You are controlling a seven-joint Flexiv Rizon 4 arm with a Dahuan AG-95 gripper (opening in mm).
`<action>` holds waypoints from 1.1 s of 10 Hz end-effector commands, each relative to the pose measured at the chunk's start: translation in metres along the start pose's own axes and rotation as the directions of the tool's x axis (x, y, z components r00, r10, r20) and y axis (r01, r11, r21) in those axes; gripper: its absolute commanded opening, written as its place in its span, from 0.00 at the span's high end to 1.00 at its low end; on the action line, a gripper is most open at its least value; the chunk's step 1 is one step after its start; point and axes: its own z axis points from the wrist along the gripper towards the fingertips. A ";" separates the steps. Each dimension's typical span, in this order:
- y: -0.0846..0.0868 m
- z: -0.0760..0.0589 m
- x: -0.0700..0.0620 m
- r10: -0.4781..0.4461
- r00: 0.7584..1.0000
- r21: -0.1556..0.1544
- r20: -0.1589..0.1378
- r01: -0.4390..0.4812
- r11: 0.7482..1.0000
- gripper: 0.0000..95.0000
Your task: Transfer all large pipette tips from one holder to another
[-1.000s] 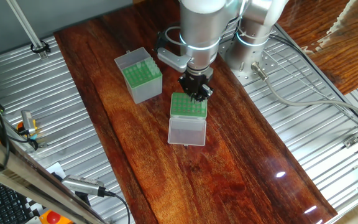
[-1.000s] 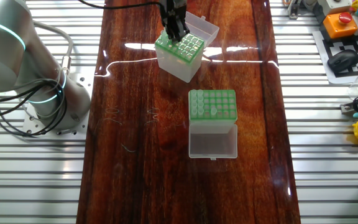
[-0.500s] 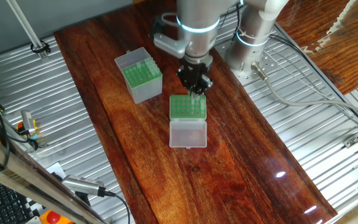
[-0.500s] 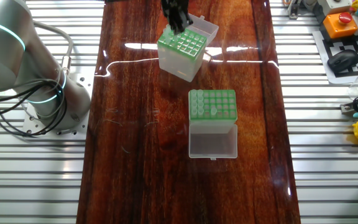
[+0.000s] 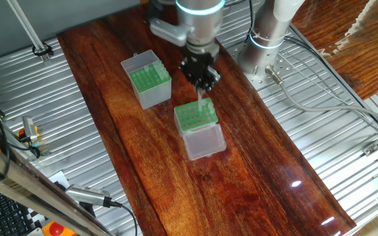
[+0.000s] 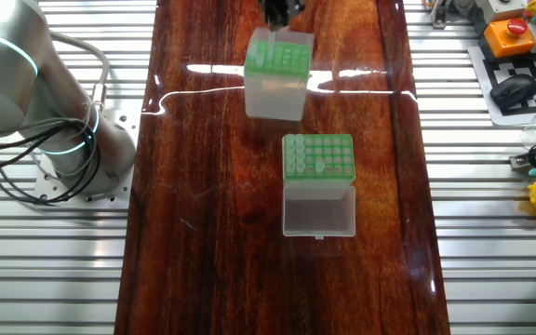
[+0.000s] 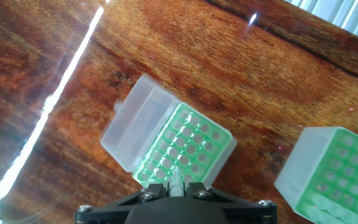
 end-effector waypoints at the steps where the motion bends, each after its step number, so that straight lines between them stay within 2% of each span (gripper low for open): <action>1: -0.005 -0.012 -0.005 -0.006 1.000 -0.008 -0.012 0.006 1.000 1.00; 4: -0.011 -0.021 -0.007 -0.006 1.000 -0.013 -0.020 0.006 1.000 1.00; 8: -0.027 -0.009 -0.003 -0.026 1.000 -0.017 -0.015 0.026 1.000 1.00; 11: -0.031 -0.009 -0.006 -0.023 1.000 -0.022 -0.022 0.022 1.000 1.00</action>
